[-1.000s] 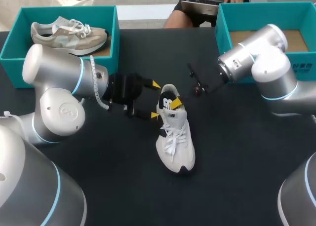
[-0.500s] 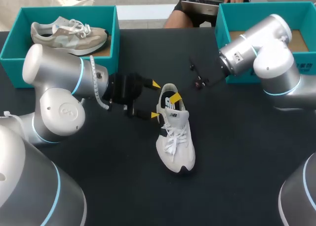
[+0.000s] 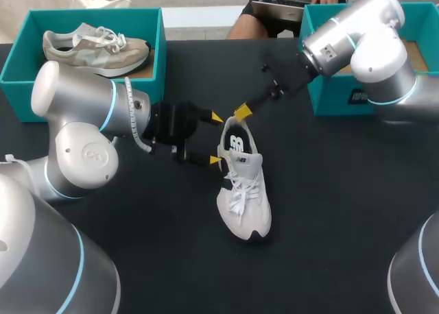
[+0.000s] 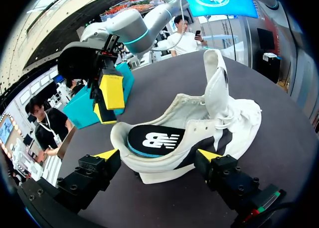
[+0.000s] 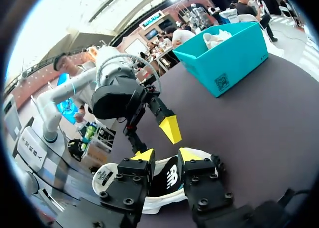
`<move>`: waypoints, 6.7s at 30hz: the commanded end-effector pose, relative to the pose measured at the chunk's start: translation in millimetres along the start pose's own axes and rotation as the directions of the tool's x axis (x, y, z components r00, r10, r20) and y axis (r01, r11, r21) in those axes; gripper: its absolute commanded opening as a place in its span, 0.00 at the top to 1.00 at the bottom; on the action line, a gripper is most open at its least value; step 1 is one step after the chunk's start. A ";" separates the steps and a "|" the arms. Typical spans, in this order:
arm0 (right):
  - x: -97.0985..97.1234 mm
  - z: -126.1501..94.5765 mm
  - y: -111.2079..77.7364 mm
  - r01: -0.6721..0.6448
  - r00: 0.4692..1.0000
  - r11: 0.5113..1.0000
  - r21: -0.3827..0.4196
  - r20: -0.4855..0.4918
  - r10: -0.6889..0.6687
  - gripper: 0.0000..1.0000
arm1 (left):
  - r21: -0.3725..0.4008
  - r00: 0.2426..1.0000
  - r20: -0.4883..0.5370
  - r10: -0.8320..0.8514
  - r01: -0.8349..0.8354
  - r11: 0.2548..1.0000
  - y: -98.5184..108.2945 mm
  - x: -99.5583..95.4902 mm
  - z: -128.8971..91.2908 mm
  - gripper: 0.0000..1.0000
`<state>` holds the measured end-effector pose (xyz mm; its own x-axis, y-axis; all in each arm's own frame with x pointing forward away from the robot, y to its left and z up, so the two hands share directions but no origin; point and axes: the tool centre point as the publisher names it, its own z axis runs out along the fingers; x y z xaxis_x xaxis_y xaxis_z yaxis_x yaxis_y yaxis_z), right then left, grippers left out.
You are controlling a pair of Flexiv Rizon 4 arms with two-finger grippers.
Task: Take the shoe out of the shoebox, open the shoe tongue, remove and reinsert the insole, then place the shoe into the shoebox
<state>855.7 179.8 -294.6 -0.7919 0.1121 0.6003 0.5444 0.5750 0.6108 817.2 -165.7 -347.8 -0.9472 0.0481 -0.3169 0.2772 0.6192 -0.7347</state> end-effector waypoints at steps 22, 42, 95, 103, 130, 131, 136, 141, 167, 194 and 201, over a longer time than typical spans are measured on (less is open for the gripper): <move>29.0 -35.6 -3.7 -0.232 0.959 0.972 -0.032 0.161 0.234 1.00 | 0.023 0.979 -0.130 0.155 -0.154 0.988 -36.0 -14.0 -58.7 0.00; 29.0 -35.6 -3.7 -0.232 0.959 0.972 -0.032 0.161 0.234 1.00 | -0.040 0.959 -0.172 0.224 -0.234 0.971 -21.0 -69.1 -160.3 0.00; 33.9 30.7 -38.5 -0.600 0.242 0.734 -0.318 0.803 0.545 1.00 | -0.060 0.963 -0.159 0.216 -0.228 0.972 -20.6 -69.4 -162.5 0.00; 18.8 48.4 -59.8 -0.617 0.232 0.716 -0.327 0.793 0.563 1.00 | -0.060 0.963 -0.159 0.216 -0.228 0.972 -20.6 -69.4 -162.5 0.00; -6.5 50.4 -49.0 -0.580 0.167 0.748 -0.324 0.851 0.498 1.00 | -0.060 0.963 -0.159 0.216 -0.228 0.972 -20.6 -69.4 -162.5 0.00; -9.7 53.1 -47.6 -0.579 0.175 0.750 -0.319 0.850 0.497 1.00 | -0.060 0.963 -0.159 0.216 -0.228 0.972 -20.6 -69.4 -162.5 0.00; -20.6 69.5 -46.8 -0.588 0.205 0.748 -0.307 0.838 0.506 1.00 | -0.060 0.963 -0.159 0.216 -0.228 0.972 -20.6 -69.4 -162.5 0.00; -35.3 84.1 -62.3 -0.620 0.178 0.717 -0.318 0.833 0.523 1.00 | -0.060 0.963 -0.159 0.216 -0.228 0.972 -20.6 -69.4 -162.5 0.00; -54.8 64.7 -72.1 -0.608 0.095 0.730 -0.312 0.885 0.457 1.00 | -0.060 0.963 -0.159 0.216 -0.228 0.972 -20.6 -69.4 -162.5 0.00; 37.0 53.6 -87.1 -0.869 0.173 0.481 -0.119 0.837 0.519 0.95 | -0.060 0.963 -0.159 0.216 -0.228 0.972 -20.6 -69.4 -162.5 0.00; 43.2 54.1 -89.8 -0.885 0.139 0.441 -0.146 0.823 0.551 0.00 | -0.060 0.963 -0.159 0.216 -0.228 0.972 -20.6 -69.4 -162.5 0.00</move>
<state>760.1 179.1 -353.9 -0.0401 0.9991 -0.0157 0.9807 0.0364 -0.1920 851.9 -54.5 -213.2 -0.8782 0.3047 -0.3686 0.4757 0.6351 -0.6085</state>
